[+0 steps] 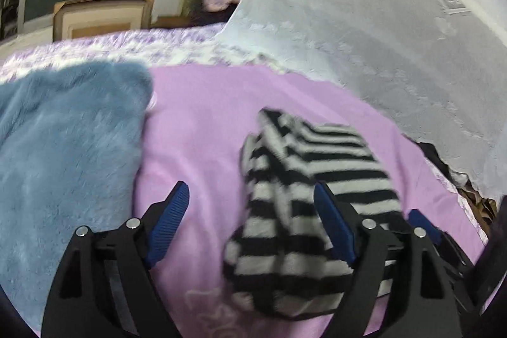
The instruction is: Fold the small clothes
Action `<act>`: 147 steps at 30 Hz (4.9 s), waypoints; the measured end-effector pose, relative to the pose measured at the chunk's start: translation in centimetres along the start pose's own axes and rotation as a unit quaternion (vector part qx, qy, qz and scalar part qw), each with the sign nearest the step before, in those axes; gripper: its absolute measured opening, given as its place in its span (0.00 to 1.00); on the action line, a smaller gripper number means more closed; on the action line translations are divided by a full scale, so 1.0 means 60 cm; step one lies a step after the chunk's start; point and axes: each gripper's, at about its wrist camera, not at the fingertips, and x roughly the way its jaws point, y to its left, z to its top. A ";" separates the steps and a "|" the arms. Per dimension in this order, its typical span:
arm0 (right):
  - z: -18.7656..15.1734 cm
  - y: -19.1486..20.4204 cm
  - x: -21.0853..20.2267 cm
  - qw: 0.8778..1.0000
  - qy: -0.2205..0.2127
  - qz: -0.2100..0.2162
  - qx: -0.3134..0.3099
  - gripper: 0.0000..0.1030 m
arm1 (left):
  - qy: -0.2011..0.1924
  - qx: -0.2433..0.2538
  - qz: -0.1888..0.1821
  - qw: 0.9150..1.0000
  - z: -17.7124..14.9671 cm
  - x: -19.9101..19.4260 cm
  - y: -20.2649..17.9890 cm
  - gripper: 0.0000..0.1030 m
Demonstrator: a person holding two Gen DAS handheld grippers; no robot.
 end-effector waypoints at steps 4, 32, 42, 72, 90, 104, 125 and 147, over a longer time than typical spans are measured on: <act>-0.010 0.008 -0.007 1.000 0.011 -0.008 -0.016 0.51 | 0.002 0.055 0.061 0.997 -0.020 0.007 -0.030 0.73; -0.082 0.023 -0.068 0.999 0.038 -0.006 -0.012 0.70 | -0.038 0.108 0.099 0.988 -0.112 -0.076 -0.103 0.88; -0.122 0.043 -0.144 0.999 0.031 -0.007 -0.024 0.71 | -0.047 0.070 0.102 0.991 -0.156 -0.152 -0.088 0.90; -0.168 0.039 -0.310 1.000 -0.016 0.007 0.026 0.91 | -0.078 0.083 0.112 0.987 -0.243 -0.279 -0.112 0.96; -0.147 0.102 -0.434 0.998 0.031 -0.025 -0.042 0.97 | 0.053 0.109 0.185 0.975 -0.273 -0.332 -0.132 0.96; -0.101 0.109 -0.408 0.997 0.067 0.036 0.020 0.97 | 0.021 0.069 0.250 0.966 -0.214 -0.399 -0.105 0.96; -0.114 0.097 -0.422 0.998 0.069 0.012 0.003 0.97 | 0.044 0.056 0.217 0.974 -0.232 -0.387 -0.105 0.96; -0.112 0.103 -0.424 0.997 0.070 0.009 -0.008 0.97 | 0.049 0.053 0.208 0.976 -0.234 -0.389 -0.106 0.96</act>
